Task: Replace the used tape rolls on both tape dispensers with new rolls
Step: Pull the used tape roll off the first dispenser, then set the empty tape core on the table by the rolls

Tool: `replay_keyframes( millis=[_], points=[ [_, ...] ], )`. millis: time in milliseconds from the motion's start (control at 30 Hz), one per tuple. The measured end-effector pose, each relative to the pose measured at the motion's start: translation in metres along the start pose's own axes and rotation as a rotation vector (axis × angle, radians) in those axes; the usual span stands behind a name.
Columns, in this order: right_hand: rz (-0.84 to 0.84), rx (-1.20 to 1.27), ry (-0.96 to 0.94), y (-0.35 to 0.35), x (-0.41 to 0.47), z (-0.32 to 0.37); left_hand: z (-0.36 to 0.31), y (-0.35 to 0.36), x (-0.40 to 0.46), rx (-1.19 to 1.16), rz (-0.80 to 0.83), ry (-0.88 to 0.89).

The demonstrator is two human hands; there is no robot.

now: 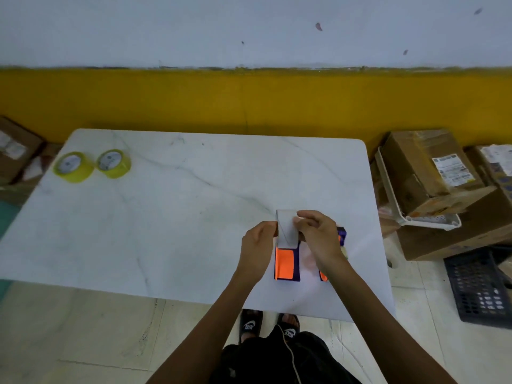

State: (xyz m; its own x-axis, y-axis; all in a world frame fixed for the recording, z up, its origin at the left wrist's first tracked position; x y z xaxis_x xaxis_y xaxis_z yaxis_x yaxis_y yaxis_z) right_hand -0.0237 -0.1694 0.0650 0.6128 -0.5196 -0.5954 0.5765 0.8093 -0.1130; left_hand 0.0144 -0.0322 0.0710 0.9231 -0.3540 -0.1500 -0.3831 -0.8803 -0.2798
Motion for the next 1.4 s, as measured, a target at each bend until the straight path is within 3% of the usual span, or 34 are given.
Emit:
replay_keyframes(
  millis=[400,867,1100,1400],
  points=[
    [0.415,-0.104,-0.087,0.123,-0.043,0.034,-0.015,-0.112,-0.038,0.010,-0.379,0.025],
    [0.642,-0.242,-0.210,0.322,-0.150,0.025,0.024,-0.308,-0.100,-0.032,-0.719,0.017],
    [0.693,-0.240,-0.273,0.415,-0.199,0.023,0.040,-0.410,-0.118,0.002,-0.776,0.062],
    [0.645,-0.279,-0.276,0.476,-0.190,0.037,0.062,-0.469,-0.080,0.035,-0.725,0.041]
  ],
)
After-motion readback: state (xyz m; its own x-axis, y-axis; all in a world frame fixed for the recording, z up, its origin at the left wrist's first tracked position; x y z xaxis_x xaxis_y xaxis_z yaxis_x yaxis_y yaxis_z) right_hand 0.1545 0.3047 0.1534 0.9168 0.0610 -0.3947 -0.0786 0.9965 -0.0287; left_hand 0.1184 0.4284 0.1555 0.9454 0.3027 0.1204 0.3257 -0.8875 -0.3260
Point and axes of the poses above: each hand's wrist, its own x-axis towards the middle knuckle, its own y-axis out of the palm, z = x × y, the point moved 1 cm from there along x, towards the middle knuckle, and after that the axes turned 12 degrees about y, right-handed, at the moved point
